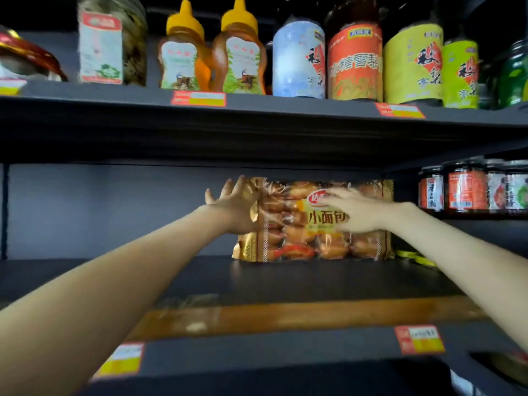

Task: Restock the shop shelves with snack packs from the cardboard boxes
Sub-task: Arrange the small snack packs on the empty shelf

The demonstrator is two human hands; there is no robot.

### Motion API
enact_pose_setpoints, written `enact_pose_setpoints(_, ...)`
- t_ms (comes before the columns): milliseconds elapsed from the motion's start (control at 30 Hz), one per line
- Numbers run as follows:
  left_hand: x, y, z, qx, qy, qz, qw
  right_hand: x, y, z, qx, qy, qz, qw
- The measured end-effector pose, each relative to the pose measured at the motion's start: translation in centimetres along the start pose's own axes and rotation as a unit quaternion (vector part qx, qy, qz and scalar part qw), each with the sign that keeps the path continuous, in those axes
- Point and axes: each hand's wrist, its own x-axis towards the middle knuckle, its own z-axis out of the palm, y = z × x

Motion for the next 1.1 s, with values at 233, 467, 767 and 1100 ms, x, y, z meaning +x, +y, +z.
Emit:
enact_pose_setpoints(233,-14.6,-4.4,-1.2,-0.148,0.117,0.070,0.980,-8.4,-16.3,-2.0,0.143,0.117,0.032,0.982)
enact_pose_setpoints(467,-29.4,-9.8,4.4,-0.233,0.249,0.170,0.925,-16.5,-29.8,1.3,0.203,0.215,0.041,0.954)
enact_pose_setpoints(767,-45.9,-16.7,16.1,-0.272,0.080,0.003,0.959,-26.0,-46.6,11.0,0.323,-0.021,-0.045,0.945)
enact_pose_setpoints(1100,-71.3,-21.5,27.8,-0.225,-0.233,-0.317,0.891,-37.8,-64.7,25.0,0.367,-0.385,-0.148,0.834)
